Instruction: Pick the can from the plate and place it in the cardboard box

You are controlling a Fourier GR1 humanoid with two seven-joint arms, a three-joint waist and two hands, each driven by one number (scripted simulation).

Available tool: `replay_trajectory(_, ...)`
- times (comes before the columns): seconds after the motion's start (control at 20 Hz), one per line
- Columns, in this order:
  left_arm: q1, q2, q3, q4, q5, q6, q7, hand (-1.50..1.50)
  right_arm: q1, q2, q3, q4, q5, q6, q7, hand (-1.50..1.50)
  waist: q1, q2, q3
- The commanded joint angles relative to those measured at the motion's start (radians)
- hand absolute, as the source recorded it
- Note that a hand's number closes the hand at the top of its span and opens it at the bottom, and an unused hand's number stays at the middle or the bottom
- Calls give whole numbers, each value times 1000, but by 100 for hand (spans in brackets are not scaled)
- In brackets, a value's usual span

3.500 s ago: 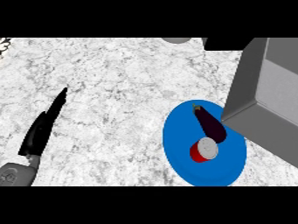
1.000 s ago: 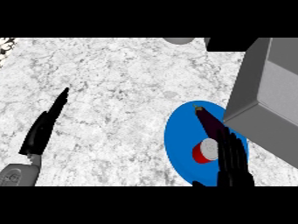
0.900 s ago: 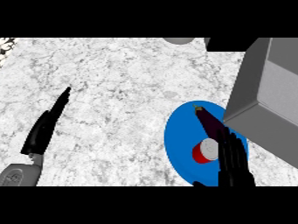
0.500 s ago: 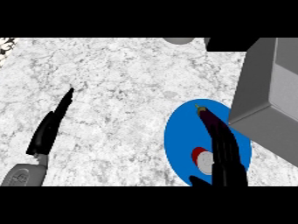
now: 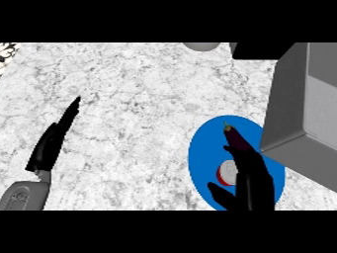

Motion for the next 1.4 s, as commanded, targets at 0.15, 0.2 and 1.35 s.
replay_trajectory(0.15,-6,-37,-4,-17,-24,22,22,0,-27,-5,-43,53,151,-146,18,150,0,8,7)
replay_trajectory(0.2,-10,9,27,-3,1,-27,7,0,-78,17,3,52,228,-97,119,150,1,8,7)
replay_trajectory(1.35,33,-37,18,-18,-33,-22,-8,0,-535,17,-161,-182,100,891,296,150,7,7,6)
